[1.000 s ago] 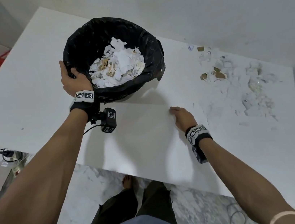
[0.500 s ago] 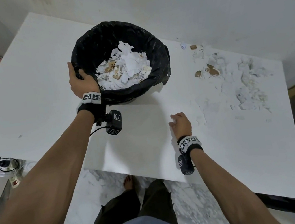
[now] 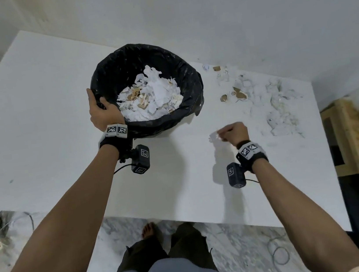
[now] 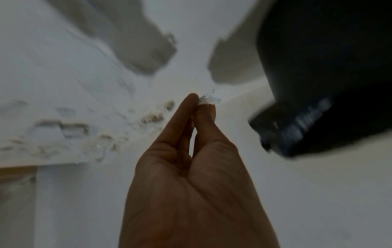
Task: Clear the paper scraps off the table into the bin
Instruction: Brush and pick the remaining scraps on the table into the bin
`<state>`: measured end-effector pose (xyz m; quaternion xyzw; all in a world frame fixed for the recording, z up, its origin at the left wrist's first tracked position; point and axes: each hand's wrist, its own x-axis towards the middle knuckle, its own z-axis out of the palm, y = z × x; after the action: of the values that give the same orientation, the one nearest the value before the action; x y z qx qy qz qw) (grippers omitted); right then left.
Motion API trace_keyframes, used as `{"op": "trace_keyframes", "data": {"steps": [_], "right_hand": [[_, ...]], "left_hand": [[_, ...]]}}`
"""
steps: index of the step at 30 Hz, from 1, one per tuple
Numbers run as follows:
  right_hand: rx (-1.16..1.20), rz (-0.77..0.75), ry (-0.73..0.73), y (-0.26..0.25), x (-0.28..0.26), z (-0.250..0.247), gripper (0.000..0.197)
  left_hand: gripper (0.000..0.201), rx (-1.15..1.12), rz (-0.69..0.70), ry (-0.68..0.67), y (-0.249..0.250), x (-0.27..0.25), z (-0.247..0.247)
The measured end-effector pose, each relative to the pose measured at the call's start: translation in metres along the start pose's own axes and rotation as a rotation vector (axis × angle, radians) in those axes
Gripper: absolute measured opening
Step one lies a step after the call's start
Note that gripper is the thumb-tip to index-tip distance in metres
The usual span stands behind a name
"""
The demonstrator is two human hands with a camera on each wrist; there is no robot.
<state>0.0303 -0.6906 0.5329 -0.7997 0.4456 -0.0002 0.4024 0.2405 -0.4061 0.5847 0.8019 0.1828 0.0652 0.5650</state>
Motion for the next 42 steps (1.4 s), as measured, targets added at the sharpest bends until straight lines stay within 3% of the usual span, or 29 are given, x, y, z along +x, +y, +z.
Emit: {"op": "trace_keyframes", "data": {"steps": [2, 6, 9, 12, 15, 18, 23, 26, 28, 32, 35, 38, 42], "right_hand": [[0.119, -0.044, 0.043, -0.033, 0.000, -0.031, 0.029], [0.228, -0.237, 0.110, -0.113, -0.007, -0.068, 0.013], [0.183, -0.357, 0.145, -0.154, -0.010, -0.064, 0.013], [0.157, -0.383, 0.180, -0.171, -0.009, -0.045, 0.013], [0.027, -0.403, 0.077, -0.170, -0.005, -0.035, 0.018], [-0.132, -0.477, -0.081, -0.162, -0.001, -0.038, 0.025], [-0.051, -0.528, 0.110, -0.127, 0.034, -0.078, 0.035], [-0.104, -0.438, 0.111, -0.077, 0.061, -0.094, 0.043], [-0.266, -0.396, -0.017, -0.036, 0.075, -0.096, 0.057], [-0.706, -0.351, -0.418, 0.036, 0.091, -0.077, 0.112], [-0.951, -0.368, -0.603, 0.079, 0.089, -0.061, 0.131], [-0.981, -0.416, -0.567, 0.099, 0.086, -0.053, 0.120], [-0.792, -0.479, -0.508, 0.091, 0.089, -0.040, 0.081]], "left_hand": [[0.043, 0.000, 0.001, -0.014, 0.004, -0.014, 0.004], [0.042, -0.014, 0.002, -0.073, 0.011, -0.042, 0.016], [0.042, -0.020, -0.015, -0.111, 0.013, -0.054, 0.027], [0.042, -0.018, -0.036, -0.144, 0.013, -0.063, 0.036], [0.042, -0.030, -0.046, -0.135, 0.012, -0.067, 0.040], [0.042, -0.044, -0.037, -0.106, 0.011, -0.069, 0.043], [0.041, -0.056, -0.023, -0.002, 0.011, -0.076, 0.050], [0.041, -0.037, -0.017, 0.054, 0.010, -0.081, 0.054], [0.042, -0.030, -0.035, 0.095, 0.008, -0.085, 0.056], [0.042, -0.037, -0.039, 0.202, 0.001, -0.099, 0.055], [0.042, -0.024, -0.066, 0.294, -0.009, -0.111, 0.049], [0.042, -0.027, -0.070, 0.352, -0.017, -0.124, 0.044], [0.043, -0.035, -0.089, 0.428, -0.022, -0.136, 0.041]]}}
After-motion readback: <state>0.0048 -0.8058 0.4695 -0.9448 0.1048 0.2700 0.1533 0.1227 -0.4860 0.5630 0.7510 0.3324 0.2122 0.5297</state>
